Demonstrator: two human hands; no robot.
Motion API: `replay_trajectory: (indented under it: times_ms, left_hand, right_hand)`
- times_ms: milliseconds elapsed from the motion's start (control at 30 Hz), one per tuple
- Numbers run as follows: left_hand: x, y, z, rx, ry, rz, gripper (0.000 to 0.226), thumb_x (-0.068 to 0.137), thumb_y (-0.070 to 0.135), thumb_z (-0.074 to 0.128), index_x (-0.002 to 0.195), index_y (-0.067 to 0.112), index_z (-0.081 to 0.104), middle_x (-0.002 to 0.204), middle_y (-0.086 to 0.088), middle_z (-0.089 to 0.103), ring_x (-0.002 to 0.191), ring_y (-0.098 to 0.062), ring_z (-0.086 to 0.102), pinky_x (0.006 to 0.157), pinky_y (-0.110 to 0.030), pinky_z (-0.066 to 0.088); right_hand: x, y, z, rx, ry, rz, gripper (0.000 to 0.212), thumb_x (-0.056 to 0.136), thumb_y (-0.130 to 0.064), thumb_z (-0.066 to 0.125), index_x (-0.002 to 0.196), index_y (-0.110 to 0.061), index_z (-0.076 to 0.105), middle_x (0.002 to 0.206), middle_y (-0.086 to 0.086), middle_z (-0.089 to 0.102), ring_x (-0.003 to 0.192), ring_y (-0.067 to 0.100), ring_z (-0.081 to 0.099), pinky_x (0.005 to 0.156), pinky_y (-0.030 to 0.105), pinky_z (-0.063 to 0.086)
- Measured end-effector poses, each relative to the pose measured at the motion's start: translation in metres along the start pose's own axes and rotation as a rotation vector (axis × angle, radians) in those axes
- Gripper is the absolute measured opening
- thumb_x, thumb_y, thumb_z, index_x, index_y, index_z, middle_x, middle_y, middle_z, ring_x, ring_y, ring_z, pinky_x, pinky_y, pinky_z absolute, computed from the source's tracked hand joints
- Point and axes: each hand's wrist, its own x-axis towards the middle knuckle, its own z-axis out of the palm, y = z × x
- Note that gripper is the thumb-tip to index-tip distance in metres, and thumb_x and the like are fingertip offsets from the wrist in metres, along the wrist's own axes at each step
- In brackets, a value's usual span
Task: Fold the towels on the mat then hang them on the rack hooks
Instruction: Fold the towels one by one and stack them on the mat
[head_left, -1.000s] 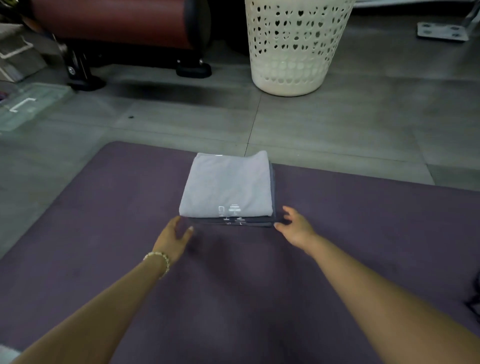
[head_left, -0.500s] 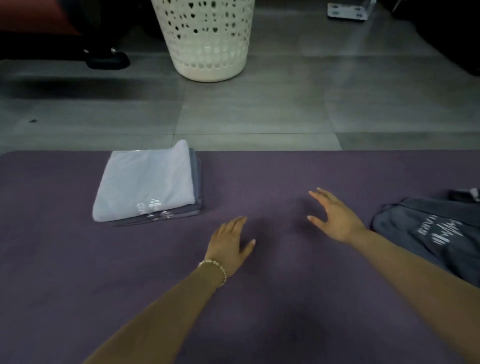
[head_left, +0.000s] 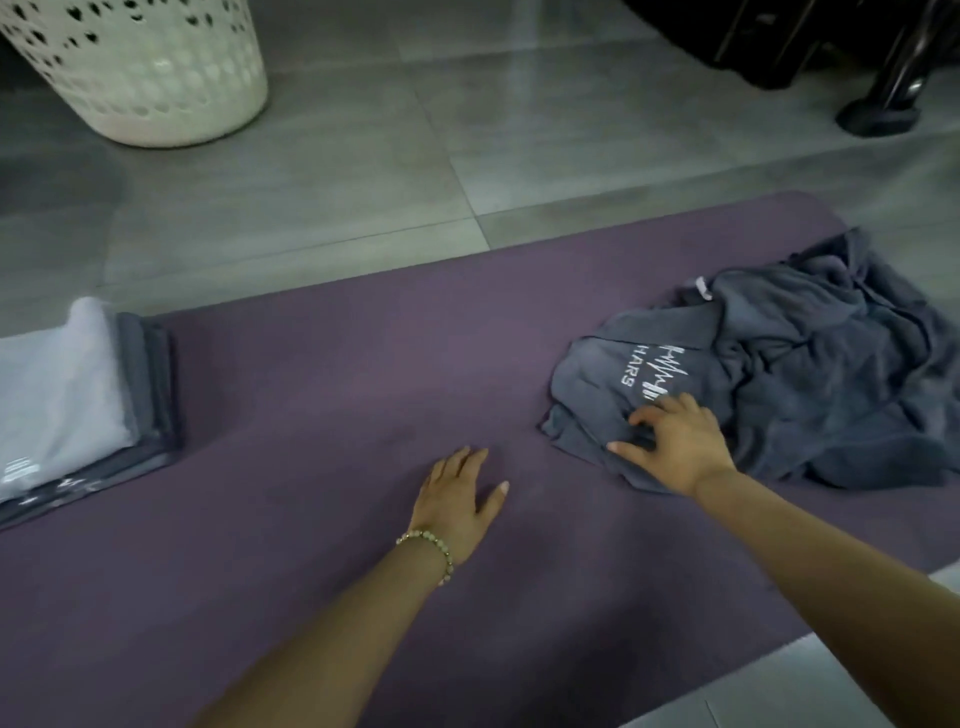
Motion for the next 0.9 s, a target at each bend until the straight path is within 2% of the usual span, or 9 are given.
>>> replay_trajectory:
  times_ms: [100,200,300,400,500,567,667,800,900]
  left_hand:
    - [0.003,0.006,0.014,-0.061,0.07,0.014,0.052,0.097,0.045,0.04,0.143,0.021,0.036,0.15,0.004,0.032,0.139,-0.015,0.022,0.114,-0.029,0.018]
    - [0.007,0.019,0.021,-0.282,0.125,0.012,0.05,0.095,0.05,0.037,0.132,0.019,0.05,0.136,0.004,0.05,0.13,-0.016,0.037,0.108,-0.026,0.026]
    - [0.017,0.052,0.011,-1.012,-0.014,-0.324,0.05,0.098,0.051,0.032,0.123,0.014,0.057,0.12,-0.007,0.063,0.105,-0.02,0.06,0.089,-0.029,0.046]
    - [0.031,0.068,-0.016,-1.665,-0.305,-0.456,0.071,0.09,0.066,0.028,0.125,0.011,0.057,0.115,-0.012,0.066,0.101,-0.023,0.062,0.09,-0.033,0.047]
    - [0.04,0.069,-0.036,-1.486,-0.128,-0.479,0.061,0.092,0.057,0.043,0.125,0.008,0.056,0.12,-0.013,0.063,0.105,-0.026,0.063,0.086,-0.032,0.049]
    - [0.04,0.067,-0.05,-1.357,0.083,-0.431,0.038,0.094,0.041,0.052,0.11,0.008,0.063,0.1,-0.009,0.068,0.078,-0.017,0.068,0.065,-0.025,0.055]
    - [0.029,0.071,-0.09,-1.378,0.088,-0.344,0.032,0.096,0.042,0.049,0.09,0.014,0.065,0.081,-0.002,0.07,0.059,-0.009,0.068,0.051,-0.019,0.052]
    - [-0.004,0.084,-0.164,-1.24,0.07,-0.276,0.068,0.075,0.075,0.044,0.097,0.015,0.069,0.087,-0.001,0.071,0.074,-0.014,0.069,0.068,-0.026,0.055]
    - [-0.039,0.094,-0.219,-1.097,0.135,-0.161,0.058,0.064,0.064,0.063,0.09,0.013,0.07,0.082,-0.006,0.072,0.078,-0.021,0.067,0.076,-0.031,0.053]
  right_hand:
    - [0.0,-0.011,0.012,0.044,-0.049,0.03,0.024,0.088,-0.046,0.059,0.091,-0.022,0.06,0.098,0.001,0.058,0.105,0.024,0.052,0.087,0.032,0.036]
    - [-0.006,-0.025,0.015,0.657,0.01,0.063,0.032,0.089,-0.024,0.065,0.066,-0.024,0.042,0.066,-0.006,0.044,0.066,0.014,0.046,0.069,0.028,0.036]
    - [-0.02,-0.057,-0.006,0.931,-0.005,-0.149,0.024,0.09,-0.018,0.065,0.072,-0.023,0.049,0.064,-0.011,0.045,0.058,0.003,0.04,0.065,0.019,0.036]
    - [-0.044,-0.087,-0.023,1.036,-0.307,-0.33,0.021,0.092,-0.013,0.061,0.074,-0.02,0.052,0.065,-0.01,0.047,0.059,-0.001,0.04,0.061,0.013,0.036]
    - [-0.053,-0.09,-0.025,1.141,-0.381,-0.27,0.018,0.093,-0.01,0.058,0.079,-0.021,0.056,0.07,-0.01,0.052,0.065,0.002,0.046,0.066,0.015,0.04]
    - [-0.048,-0.084,-0.032,1.181,-0.187,-0.178,0.014,0.091,-0.011,0.061,0.085,-0.023,0.059,0.08,-0.009,0.06,0.074,0.004,0.053,0.074,0.018,0.043]
    - [-0.039,-0.079,-0.058,1.141,0.056,-0.128,0.019,0.087,-0.016,0.067,0.091,-0.031,0.056,0.103,0.0,0.059,0.087,0.009,0.054,0.082,0.019,0.042]
    - [-0.036,-0.102,-0.113,1.231,0.145,-0.103,0.025,0.084,-0.025,0.071,0.099,-0.019,0.053,0.101,-0.001,0.056,0.091,0.009,0.052,0.087,0.02,0.041]
    - [-0.04,-0.126,-0.161,1.225,0.093,-0.151,0.041,0.08,-0.027,0.074,0.111,-0.013,0.05,0.091,0.003,0.051,0.082,0.009,0.049,0.081,0.019,0.041]
